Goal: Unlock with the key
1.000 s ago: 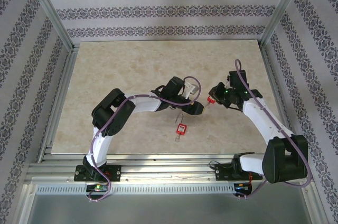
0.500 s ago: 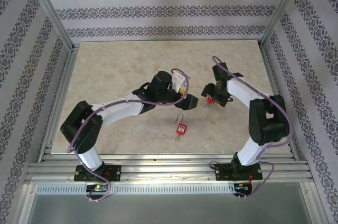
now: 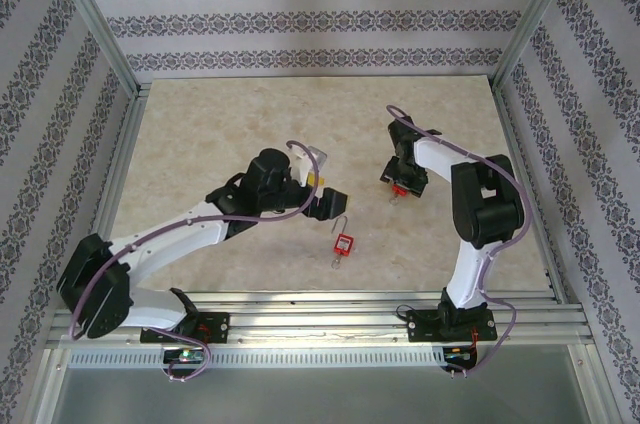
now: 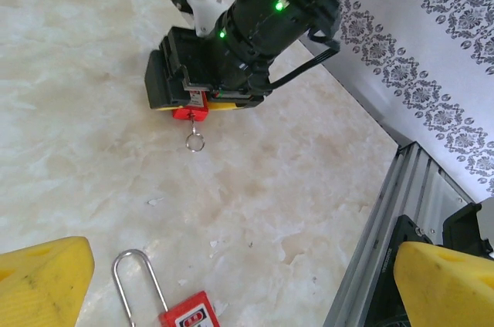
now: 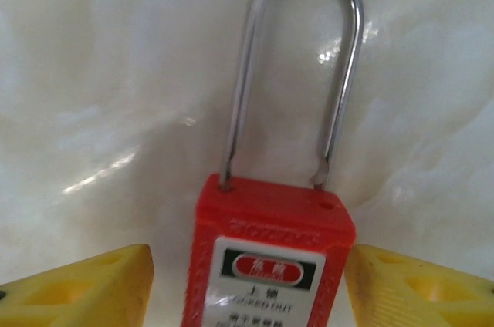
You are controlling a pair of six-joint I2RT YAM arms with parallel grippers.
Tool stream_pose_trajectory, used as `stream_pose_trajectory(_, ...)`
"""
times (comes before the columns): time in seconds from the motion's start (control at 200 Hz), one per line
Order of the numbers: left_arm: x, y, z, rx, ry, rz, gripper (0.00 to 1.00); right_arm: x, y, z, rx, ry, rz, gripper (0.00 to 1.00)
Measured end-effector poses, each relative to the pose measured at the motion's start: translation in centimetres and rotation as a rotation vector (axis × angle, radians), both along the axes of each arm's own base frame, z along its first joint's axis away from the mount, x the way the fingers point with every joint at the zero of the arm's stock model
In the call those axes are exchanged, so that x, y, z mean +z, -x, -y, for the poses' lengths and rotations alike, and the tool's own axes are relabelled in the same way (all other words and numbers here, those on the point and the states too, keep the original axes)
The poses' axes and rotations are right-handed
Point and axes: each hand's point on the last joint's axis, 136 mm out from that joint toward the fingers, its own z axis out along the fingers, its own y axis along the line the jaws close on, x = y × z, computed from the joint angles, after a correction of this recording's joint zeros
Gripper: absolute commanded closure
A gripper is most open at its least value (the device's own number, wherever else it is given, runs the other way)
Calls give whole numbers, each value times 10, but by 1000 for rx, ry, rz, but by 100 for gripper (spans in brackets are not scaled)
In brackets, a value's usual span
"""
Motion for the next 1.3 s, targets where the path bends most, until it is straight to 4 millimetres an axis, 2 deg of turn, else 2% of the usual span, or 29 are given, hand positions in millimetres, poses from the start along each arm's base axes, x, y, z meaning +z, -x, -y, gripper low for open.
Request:
stream_pose_trajectory(0.13,2,3,-11,25,-11,12,0,5,-7,0,-6,6,17,56)
stream_pose_trajectory(0.21,2,3,-16,40,-18,19,0,7,-9,0,-1,14,19,69)
stream_pose_trajectory(0.365,-6,3,-24,60,-41,13,0,8,-8,0,25,30,17,82)
stream_pose_trajectory(0.475,-13,5,-29,70,-51,6,0,16,-2,-5,81,37,17,86)
stream_pose_trajectory(0.58,-16,9,-34,82,-41,-5,0,54,7,-19,210,37,68,87)
stream_pose_trajectory(0.759,-17,16,-39,104,41,-3,0,167,19,-59,476,-47,247,90)
stream_pose_trajectory(0.834,-24,17,-39,113,70,-16,1,197,31,-74,558,-134,300,90)
stream_pose_trajectory(0.899,-30,18,-38,114,93,-32,0,209,47,-86,619,-186,308,90)
stream_pose_trajectory(0.984,-34,16,-35,115,134,-49,0,213,72,-107,722,-241,279,90)
stream_pose_trajectory(1.124,-30,0,-30,136,230,-92,0,217,106,-139,883,-315,234,91)
stream_pose_trajectory(1.299,-25,-31,-38,228,374,-189,9,230,129,-142,975,-352,252,93)
